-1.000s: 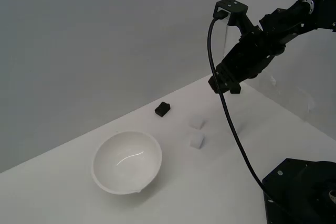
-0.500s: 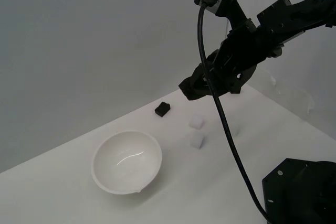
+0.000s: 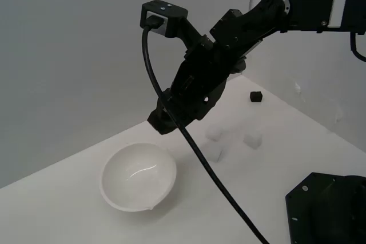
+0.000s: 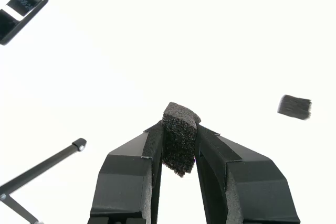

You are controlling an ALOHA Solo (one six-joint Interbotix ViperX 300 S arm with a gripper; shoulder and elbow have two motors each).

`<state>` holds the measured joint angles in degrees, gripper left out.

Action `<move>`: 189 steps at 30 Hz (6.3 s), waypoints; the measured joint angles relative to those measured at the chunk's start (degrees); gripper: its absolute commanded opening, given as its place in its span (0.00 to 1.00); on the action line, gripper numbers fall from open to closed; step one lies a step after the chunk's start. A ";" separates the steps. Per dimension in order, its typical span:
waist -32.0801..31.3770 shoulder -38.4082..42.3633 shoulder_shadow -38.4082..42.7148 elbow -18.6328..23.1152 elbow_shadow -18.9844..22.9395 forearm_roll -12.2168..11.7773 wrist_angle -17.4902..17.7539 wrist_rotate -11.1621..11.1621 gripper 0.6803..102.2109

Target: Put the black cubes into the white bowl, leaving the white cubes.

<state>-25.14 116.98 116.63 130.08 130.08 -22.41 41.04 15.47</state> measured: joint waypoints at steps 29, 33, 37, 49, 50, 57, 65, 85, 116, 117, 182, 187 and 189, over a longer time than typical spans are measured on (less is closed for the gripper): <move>-8.88 -9.40 -9.49 -2.64 -2.64 -2.02 -5.54 -0.26 0.54; -8.53 -7.73 -7.91 -2.72 -2.64 -1.76 -5.27 -0.35 0.54; -3.34 -4.31 -4.39 -2.55 -2.46 0.09 -3.25 -0.35 0.54; 21.01 2.81 2.81 1.49 1.58 1.58 -1.76 5.45 0.54; 22.50 3.16 3.08 1.58 1.76 1.67 -1.76 5.62 0.54; 28.48 3.60 3.52 2.29 2.46 1.67 -1.76 8.26 0.54; 34.89 2.81 2.81 2.64 2.81 1.67 -2.20 10.37 0.54; 41.48 -5.54 -5.62 3.78 3.96 1.67 -11.51 10.72 0.54; 47.46 -17.49 -17.49 4.13 4.31 2.64 -12.74 10.63 0.98; 47.64 -17.84 -17.84 4.13 4.22 2.55 -12.83 10.72 0.98; 46.67 -11.43 -11.60 4.22 4.22 2.64 -6.06 10.55 0.02; 42.63 -5.19 -5.27 4.48 4.57 2.64 -4.66 10.63 0.02; 39.99 -3.08 -3.16 4.48 4.57 2.64 -3.60 10.55 0.02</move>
<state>14.85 113.91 113.47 134.56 134.65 -19.78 37.44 26.02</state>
